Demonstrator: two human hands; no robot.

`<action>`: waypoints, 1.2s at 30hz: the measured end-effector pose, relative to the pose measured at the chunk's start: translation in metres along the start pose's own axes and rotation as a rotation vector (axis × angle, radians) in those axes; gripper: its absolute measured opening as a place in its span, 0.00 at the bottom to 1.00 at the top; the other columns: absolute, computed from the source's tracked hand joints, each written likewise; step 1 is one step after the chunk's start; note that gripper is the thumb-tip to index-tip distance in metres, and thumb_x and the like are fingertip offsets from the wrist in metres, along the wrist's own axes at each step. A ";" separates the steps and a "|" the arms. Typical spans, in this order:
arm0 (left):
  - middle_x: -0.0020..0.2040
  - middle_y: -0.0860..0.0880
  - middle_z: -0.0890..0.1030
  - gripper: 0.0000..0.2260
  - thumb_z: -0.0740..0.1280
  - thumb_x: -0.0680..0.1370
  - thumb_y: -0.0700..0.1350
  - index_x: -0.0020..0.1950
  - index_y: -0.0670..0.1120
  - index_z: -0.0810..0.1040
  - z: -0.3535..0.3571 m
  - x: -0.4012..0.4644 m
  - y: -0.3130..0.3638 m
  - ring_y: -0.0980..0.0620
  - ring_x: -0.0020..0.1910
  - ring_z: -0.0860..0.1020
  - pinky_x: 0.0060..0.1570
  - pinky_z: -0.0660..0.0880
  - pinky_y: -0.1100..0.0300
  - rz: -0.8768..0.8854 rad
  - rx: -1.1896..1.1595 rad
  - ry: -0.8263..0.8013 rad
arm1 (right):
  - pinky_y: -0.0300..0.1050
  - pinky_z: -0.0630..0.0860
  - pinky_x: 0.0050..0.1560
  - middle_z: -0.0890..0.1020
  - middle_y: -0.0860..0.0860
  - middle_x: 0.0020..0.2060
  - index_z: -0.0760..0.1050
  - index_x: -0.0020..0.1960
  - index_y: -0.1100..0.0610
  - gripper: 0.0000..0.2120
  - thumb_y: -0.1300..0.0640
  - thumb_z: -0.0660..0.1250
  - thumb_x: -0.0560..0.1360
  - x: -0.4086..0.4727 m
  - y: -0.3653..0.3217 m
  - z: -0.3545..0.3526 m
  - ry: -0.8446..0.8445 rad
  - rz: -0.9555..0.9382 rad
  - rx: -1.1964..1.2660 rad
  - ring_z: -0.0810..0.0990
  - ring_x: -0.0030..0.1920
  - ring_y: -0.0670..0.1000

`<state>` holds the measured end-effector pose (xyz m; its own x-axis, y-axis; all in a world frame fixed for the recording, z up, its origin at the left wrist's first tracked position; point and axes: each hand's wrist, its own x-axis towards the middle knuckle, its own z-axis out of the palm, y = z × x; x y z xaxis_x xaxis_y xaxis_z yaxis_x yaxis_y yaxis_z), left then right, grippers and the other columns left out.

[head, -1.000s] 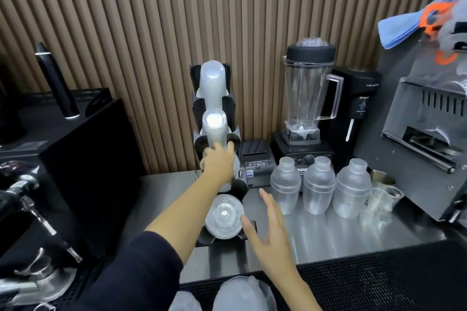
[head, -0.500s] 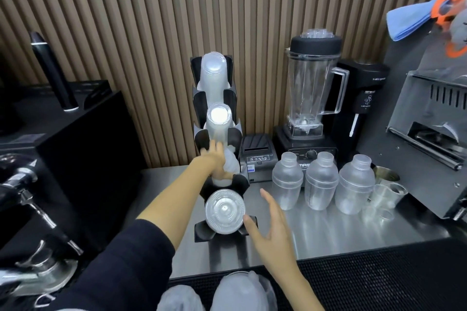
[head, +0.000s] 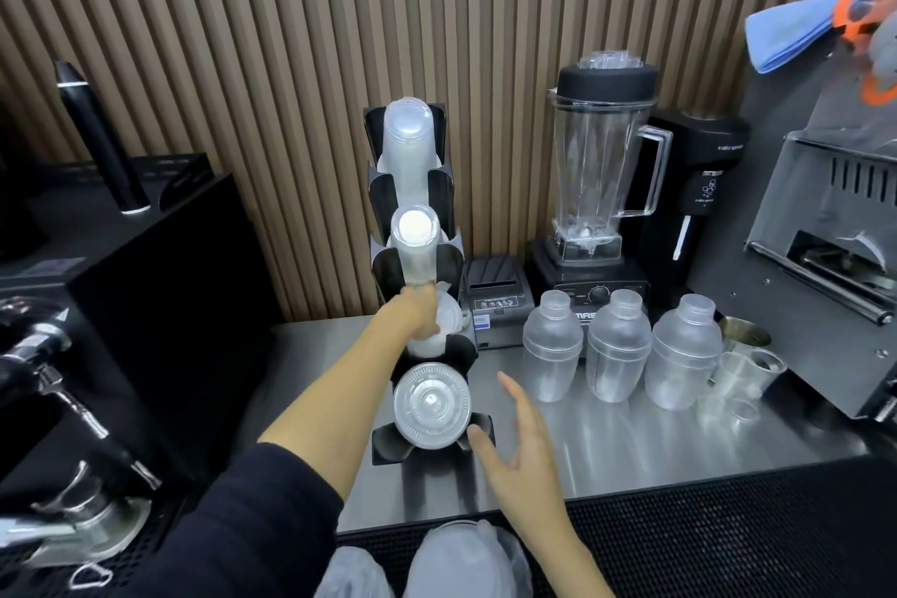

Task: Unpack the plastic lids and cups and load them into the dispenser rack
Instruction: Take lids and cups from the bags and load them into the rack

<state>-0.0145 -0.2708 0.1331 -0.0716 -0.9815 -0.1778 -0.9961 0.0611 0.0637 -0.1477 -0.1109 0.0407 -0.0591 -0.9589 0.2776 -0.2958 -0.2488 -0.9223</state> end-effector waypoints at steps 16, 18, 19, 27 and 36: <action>0.45 0.49 0.81 0.08 0.62 0.71 0.43 0.46 0.47 0.79 0.083 -0.209 0.025 0.50 0.43 0.78 0.45 0.76 0.53 0.430 -0.402 0.405 | 0.24 0.70 0.50 0.78 0.46 0.51 0.70 0.59 0.49 0.20 0.60 0.70 0.70 -0.062 0.042 -0.025 -0.247 0.138 -0.151 0.77 0.53 0.45; 0.61 0.50 0.75 0.17 0.66 0.73 0.48 0.62 0.50 0.74 0.120 -0.215 0.021 0.49 0.59 0.74 0.59 0.71 0.56 0.366 -0.222 0.048 | 0.27 0.72 0.49 0.78 0.44 0.50 0.69 0.53 0.43 0.20 0.63 0.69 0.69 -0.068 0.049 -0.024 -0.298 0.168 -0.123 0.78 0.51 0.46; 0.68 0.49 0.69 0.25 0.68 0.72 0.51 0.69 0.52 0.67 0.135 -0.212 0.017 0.48 0.65 0.68 0.64 0.68 0.55 0.337 -0.140 -0.075 | 0.30 0.74 0.49 0.77 0.43 0.51 0.69 0.52 0.41 0.22 0.65 0.68 0.68 -0.070 0.050 -0.025 -0.325 0.185 -0.102 0.77 0.51 0.46; 0.63 0.45 0.68 0.37 0.74 0.64 0.56 0.70 0.57 0.61 0.159 -0.178 0.016 0.40 0.59 0.68 0.59 0.70 0.48 0.325 -0.015 -0.239 | 0.34 0.70 0.57 0.71 0.42 0.56 0.57 0.66 0.47 0.41 0.54 0.74 0.59 -0.085 0.052 -0.023 -0.519 0.229 -0.129 0.73 0.56 0.41; 0.58 0.51 0.66 0.34 0.75 0.61 0.55 0.63 0.61 0.64 0.120 -0.197 0.012 0.45 0.55 0.69 0.53 0.75 0.48 0.340 -0.154 -0.112 | 0.46 0.76 0.58 0.74 0.45 0.58 0.57 0.63 0.37 0.39 0.56 0.71 0.58 -0.094 0.061 -0.023 -0.531 0.252 -0.188 0.74 0.57 0.42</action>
<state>-0.0182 -0.0552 0.0506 -0.4099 -0.8834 -0.2271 -0.8959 0.3431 0.2822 -0.1825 -0.0324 -0.0357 0.3196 -0.9341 -0.1589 -0.5008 -0.0242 -0.8652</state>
